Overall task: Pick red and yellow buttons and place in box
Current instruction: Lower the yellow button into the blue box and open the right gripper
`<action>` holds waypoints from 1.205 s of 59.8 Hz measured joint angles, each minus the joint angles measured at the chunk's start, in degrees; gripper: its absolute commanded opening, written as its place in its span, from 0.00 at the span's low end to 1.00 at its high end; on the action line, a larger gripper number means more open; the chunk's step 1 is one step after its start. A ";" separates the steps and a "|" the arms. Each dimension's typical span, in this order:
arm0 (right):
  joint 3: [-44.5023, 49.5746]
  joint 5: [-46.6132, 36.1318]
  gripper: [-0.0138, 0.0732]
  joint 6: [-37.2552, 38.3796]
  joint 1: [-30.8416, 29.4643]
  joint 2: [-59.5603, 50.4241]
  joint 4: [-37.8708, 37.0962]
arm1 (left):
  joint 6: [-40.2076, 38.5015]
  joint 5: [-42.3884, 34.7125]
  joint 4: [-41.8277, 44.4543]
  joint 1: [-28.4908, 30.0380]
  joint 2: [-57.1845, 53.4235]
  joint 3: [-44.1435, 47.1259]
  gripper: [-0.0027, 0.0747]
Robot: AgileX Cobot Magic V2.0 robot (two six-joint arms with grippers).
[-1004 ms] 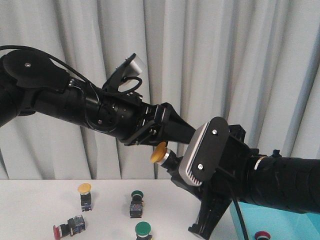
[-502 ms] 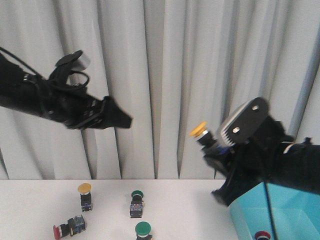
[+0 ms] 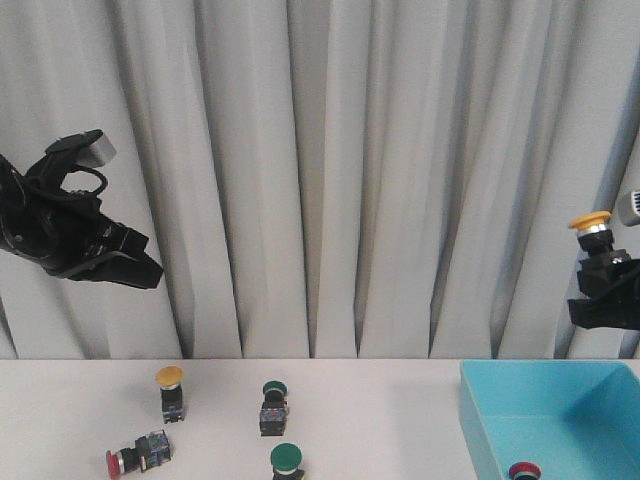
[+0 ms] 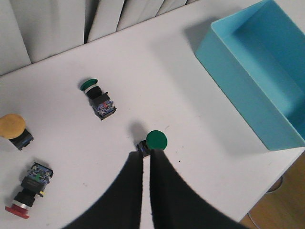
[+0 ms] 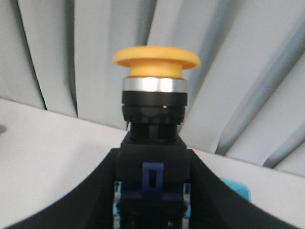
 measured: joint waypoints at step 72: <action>-0.11 11.73 0.42 46.54 -1.55 33.23 -39.42 | -1.17 0.06 2.63 0.00 0.00 0.00 0.03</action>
